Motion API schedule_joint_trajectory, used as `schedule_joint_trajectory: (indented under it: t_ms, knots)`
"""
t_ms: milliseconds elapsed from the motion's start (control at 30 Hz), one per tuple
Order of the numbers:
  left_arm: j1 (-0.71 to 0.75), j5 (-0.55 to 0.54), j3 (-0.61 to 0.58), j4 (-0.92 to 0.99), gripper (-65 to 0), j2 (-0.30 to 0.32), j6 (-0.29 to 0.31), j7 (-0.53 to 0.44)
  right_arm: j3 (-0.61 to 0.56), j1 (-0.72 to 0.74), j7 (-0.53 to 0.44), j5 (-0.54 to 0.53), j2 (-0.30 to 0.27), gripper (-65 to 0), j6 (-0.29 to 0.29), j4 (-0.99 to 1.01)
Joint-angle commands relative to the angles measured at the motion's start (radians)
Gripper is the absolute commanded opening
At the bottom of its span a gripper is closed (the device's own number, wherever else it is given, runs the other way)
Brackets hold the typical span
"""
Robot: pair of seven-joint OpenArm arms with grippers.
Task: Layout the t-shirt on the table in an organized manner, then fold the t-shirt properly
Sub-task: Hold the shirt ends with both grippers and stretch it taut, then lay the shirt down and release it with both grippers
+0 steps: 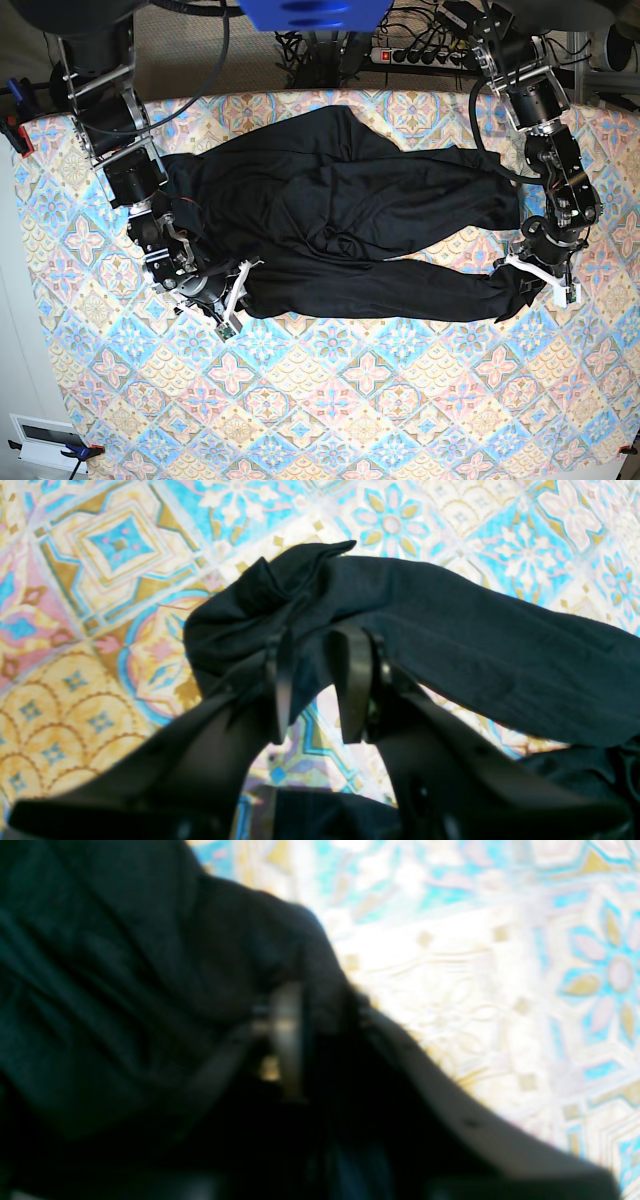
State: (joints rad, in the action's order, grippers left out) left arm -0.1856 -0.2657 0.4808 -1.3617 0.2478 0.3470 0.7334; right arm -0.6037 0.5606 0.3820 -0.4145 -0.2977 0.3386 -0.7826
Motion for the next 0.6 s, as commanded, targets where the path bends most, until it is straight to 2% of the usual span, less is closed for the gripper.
schedule_joint_trajectory:
  t_ms: [0, 33, 233, 367, 433, 567]
  knots:
    - [-0.019, -0.013, 0.002, -0.022, -48.8, 0.014, 0.004, -0.024, -0.005, 0.006, 0.077, 0.019, -0.022, -62.6, 0.011, 0.027]
    - [-0.019, -0.013, 0.002, -0.022, -48.8, 0.014, 0.004, -0.024, -0.005, 0.014, 0.065, 0.019, -0.028, -65.0, 0.011, 0.039]
    - [-0.019, -0.013, 0.0, -0.022, -48.8, 0.014, 0.004, -0.024, 0.012, 0.075, 0.001, 0.018, -0.102, -65.0, 0.007, 0.094]
    - [-0.019, -0.013, 0.0, -0.022, -48.8, 0.014, 0.005, -0.024, 0.184, 0.109, -0.005, 0.026, -0.137, -65.0, 0.007, 0.131]
    - [-0.019, -0.013, 0.0, -0.022, -48.8, 0.014, 0.005, -0.024, 0.273, 0.123, -0.007, 0.072, -0.146, -65.0, 0.007, 0.14]
    - [-0.019, -0.013, -0.001, -0.022, -48.8, 0.014, 0.008, -0.024, 0.451, 0.148, -0.007, 0.283, -0.146, -65.0, 0.007, 0.136]
